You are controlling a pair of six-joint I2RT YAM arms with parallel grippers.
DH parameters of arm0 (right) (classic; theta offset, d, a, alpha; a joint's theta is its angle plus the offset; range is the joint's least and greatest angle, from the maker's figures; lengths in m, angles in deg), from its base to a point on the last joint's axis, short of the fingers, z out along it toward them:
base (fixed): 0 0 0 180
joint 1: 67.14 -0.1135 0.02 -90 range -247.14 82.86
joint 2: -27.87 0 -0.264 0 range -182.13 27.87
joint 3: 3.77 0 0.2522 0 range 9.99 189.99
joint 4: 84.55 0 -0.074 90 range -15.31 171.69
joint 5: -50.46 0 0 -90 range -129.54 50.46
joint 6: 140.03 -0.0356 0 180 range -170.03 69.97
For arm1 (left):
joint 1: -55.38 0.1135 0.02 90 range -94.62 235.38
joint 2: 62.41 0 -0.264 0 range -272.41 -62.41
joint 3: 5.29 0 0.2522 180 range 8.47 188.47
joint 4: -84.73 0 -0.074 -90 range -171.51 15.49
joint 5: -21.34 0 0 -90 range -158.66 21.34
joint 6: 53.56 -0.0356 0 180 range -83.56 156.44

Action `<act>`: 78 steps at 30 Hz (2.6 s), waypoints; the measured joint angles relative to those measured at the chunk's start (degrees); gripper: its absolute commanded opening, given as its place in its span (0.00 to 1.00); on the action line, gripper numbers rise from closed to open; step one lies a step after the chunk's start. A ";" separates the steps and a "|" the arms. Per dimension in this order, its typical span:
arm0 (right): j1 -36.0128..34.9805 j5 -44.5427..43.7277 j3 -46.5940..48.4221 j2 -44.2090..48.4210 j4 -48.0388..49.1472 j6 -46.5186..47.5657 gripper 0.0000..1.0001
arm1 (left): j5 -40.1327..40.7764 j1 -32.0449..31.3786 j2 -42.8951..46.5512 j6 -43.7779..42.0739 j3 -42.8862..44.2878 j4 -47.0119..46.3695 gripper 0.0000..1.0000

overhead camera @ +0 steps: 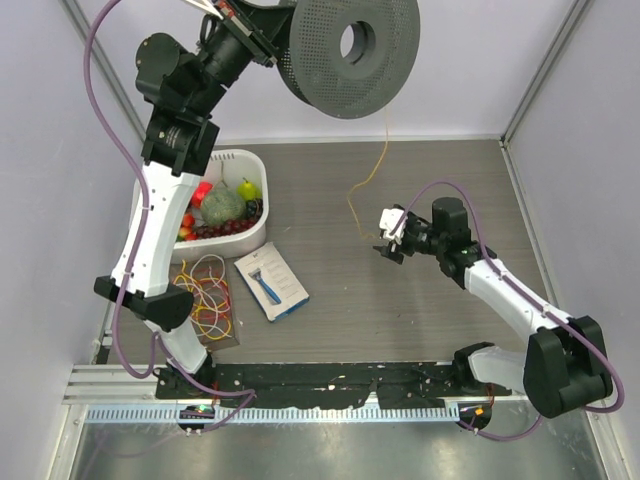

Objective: Wrap the cables

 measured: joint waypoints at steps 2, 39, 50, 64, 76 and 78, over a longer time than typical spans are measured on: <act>0.00 1.25 0.00 -1.16 -0.11 2.03 0.71 | -0.31 -0.13 0.02 0.13 0.02 -0.22 0.00; 0.48 7.23 2.25 -15.52 -8.90 31.39 0.62 | -3.82 -3.82 0.02 3.98 0.44 -0.79 0.00; 0.48 7.74 2.93 -16.22 -14.67 37.94 0.68 | -3.82 -4.17 0.02 4.02 0.59 -1.14 0.00; 0.68 7.32 2.93 -16.48 -18.93 42.80 0.70 | -3.85 -4.94 0.02 4.04 1.36 -1.60 0.00; 4.26 7.17 3.98 -17.62 -19.34 42.42 0.71 | -3.87 -5.27 0.02 4.20 1.36 -1.62 0.00; 4.24 7.34 4.11 -17.62 -19.37 41.72 0.71 | -3.87 -5.38 0.02 4.20 1.36 -1.62 0.00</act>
